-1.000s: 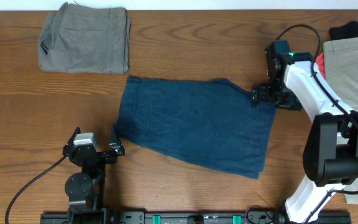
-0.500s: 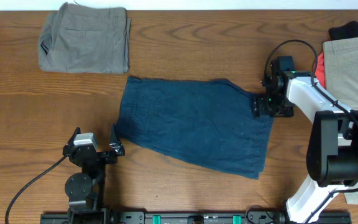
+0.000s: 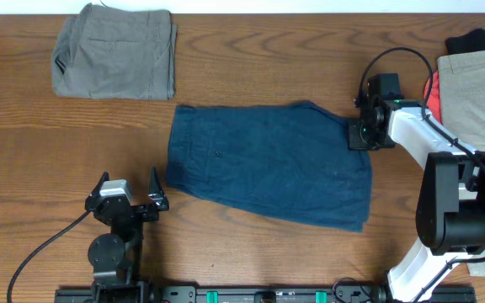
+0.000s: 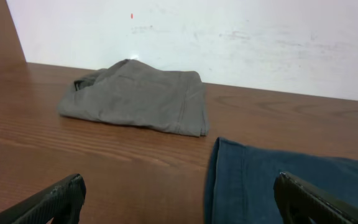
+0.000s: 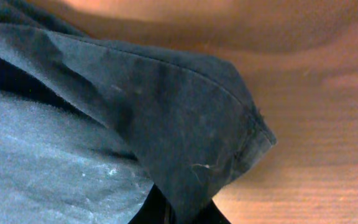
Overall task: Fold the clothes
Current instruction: 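Grasp the right edge of the shorts and pull it rightward to flatten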
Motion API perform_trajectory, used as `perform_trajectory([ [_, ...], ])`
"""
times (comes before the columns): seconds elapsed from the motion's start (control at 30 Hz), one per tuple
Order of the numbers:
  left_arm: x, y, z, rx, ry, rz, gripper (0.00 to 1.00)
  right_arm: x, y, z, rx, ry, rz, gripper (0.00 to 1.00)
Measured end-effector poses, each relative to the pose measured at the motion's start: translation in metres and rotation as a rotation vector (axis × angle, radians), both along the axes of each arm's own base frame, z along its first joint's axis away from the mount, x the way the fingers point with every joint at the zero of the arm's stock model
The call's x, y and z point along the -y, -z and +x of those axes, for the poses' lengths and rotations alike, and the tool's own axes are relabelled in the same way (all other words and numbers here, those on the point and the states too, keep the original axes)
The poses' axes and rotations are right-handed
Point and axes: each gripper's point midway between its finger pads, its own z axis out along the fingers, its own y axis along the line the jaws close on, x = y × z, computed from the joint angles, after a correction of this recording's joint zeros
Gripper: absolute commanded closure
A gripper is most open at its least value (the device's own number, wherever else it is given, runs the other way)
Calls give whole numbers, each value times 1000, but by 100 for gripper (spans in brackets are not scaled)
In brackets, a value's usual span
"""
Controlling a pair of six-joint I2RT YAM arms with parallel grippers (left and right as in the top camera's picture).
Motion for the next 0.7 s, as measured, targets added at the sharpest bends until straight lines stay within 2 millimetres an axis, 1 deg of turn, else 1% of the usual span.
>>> perform_trajectory([
  [0.17,0,0,0,0,0,0,2,10,-2,13,59,18,-58,92],
  [0.2,0,0,0,0,0,0,2,12,-2,15,66,21,-69,89],
  [0.23,0,0,0,0,0,0,2,14,-2,16,72,25,-80,83],
  [0.27,0,0,0,0,0,0,2,17,-2,18,79,35,-93,78],
  [0.37,0,0,0,0,0,0,2,23,-3,18,81,42,-120,74],
  [0.43,0,0,0,0,0,0,2,24,-3,19,83,46,-129,67],
  [0.53,0,0,0,0,0,0,2,29,-4,19,85,54,-154,66],
  [0.6,0,0,0,0,0,0,2,34,-5,17,78,61,-183,69],
  [0.63,0,0,0,0,0,0,2,38,-6,16,69,66,-207,76],
  [0.7,0,0,0,0,0,0,2,45,-9,15,56,83,-242,84],
])
